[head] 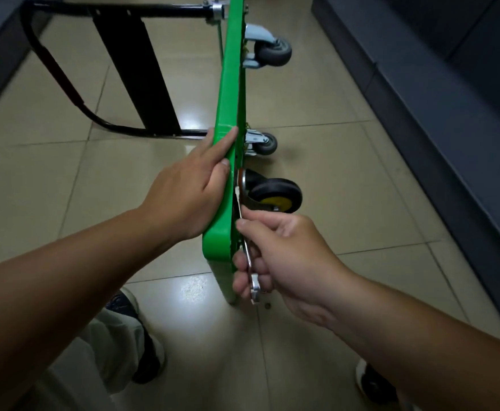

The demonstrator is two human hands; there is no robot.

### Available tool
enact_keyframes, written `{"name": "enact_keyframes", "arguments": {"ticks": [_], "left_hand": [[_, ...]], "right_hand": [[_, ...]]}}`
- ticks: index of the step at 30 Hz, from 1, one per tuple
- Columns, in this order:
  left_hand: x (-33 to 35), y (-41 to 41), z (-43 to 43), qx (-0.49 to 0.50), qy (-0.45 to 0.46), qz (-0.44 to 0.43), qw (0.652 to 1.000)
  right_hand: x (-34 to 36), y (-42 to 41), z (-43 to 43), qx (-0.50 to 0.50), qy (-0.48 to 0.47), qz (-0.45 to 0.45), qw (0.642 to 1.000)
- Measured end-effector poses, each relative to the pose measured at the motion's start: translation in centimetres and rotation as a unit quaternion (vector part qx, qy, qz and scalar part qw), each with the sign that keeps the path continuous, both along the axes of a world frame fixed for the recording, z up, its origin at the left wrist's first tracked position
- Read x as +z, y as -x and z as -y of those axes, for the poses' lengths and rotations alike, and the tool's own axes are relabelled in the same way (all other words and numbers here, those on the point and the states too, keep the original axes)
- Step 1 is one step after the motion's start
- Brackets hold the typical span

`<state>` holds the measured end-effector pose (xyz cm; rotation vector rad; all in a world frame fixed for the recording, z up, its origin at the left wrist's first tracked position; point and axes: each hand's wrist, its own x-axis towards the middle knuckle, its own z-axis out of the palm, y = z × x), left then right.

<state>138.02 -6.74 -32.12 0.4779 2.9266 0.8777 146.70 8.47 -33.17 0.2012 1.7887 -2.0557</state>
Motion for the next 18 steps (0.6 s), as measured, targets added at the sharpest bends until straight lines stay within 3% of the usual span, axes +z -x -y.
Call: {"name": "enact_keyframes", "arguments": {"ticks": [6, 9, 13, 15, 18], "left_hand": [[0.5, 0.3, 0.7, -0.008, 0.024, -0.006, 1.000], [0.2, 0.5, 0.8, -0.012, 0.014, -0.014, 1.000], [-0.1, 0.6, 0.9, -0.014, 0.002, -0.022, 1.000], [-0.3, 0.7, 1.0, -0.018, -0.005, -0.026, 0.999], [-0.4, 0.7, 1.2, -0.025, -0.028, -0.035, 0.999]], "right_hand": [[-1.3, -2.3, -0.4, -0.009, -0.016, -0.028, 0.999], [-4.0, -3.8, -1.7, -0.017, -0.078, -0.107, 0.991], [-8.0, -1.4, -4.5, -0.016, -0.238, -0.308, 0.921], [-10.1, 0.6, -5.4, -0.002, -0.270, -0.409, 0.872], [-12.5, 3.0, -5.3, 0.011, -0.282, -0.481, 0.830]]}}
